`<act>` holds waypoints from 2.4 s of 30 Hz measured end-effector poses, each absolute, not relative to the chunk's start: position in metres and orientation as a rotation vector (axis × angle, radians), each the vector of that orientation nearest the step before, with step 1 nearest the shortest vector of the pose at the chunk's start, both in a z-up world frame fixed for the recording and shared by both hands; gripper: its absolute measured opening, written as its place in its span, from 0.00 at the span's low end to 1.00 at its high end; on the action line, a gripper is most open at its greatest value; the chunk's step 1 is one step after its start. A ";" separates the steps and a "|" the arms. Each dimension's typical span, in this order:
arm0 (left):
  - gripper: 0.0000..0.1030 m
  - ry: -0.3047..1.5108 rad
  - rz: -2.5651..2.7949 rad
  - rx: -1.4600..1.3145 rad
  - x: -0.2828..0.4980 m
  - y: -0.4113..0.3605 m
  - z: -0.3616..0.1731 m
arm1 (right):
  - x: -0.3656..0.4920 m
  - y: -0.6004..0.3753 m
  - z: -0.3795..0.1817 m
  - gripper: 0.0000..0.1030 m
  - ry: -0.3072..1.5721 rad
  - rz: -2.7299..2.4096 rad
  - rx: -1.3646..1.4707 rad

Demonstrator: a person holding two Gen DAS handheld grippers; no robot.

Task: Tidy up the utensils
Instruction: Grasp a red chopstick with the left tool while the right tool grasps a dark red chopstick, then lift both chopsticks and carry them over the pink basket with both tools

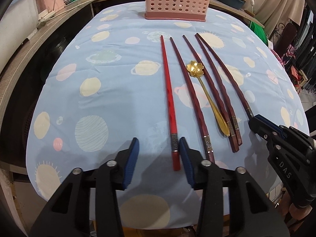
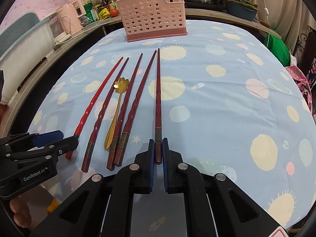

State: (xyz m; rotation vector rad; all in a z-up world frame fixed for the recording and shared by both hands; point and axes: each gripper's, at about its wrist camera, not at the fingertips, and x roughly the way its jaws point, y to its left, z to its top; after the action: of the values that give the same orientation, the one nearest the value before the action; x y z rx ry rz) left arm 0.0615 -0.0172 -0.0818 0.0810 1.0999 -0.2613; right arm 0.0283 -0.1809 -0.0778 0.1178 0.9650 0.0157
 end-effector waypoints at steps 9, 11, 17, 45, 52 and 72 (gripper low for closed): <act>0.07 1.107 -0.283 0.078 0.061 -0.018 -0.081 | 0.028 -0.181 -0.078 0.07 0.966 0.016 0.121; 0.07 1.110 -0.285 0.071 0.061 -0.018 -0.081 | 0.028 -0.182 -0.078 0.07 0.966 0.017 0.125; 0.07 1.099 -0.287 0.052 0.059 -0.016 -0.076 | 0.025 -0.185 -0.073 0.07 0.965 0.021 0.143; 0.07 0.862 -0.294 -0.092 0.084 0.009 0.042 | 0.042 -0.235 0.043 0.07 0.724 -0.008 0.268; 0.07 0.784 -0.274 -0.096 0.102 0.014 0.071 | 0.053 -0.249 0.074 0.07 0.643 -0.029 0.268; 0.07 0.653 -0.276 -0.123 0.168 0.015 0.142 | 0.099 -0.290 0.138 0.07 0.480 -0.012 0.373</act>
State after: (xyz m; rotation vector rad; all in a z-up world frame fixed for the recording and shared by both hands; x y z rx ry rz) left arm 0.1680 0.0150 0.1425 -0.1228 0.6532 -0.2761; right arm 0.0994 -0.2902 0.1375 0.3734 0.4801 -0.0125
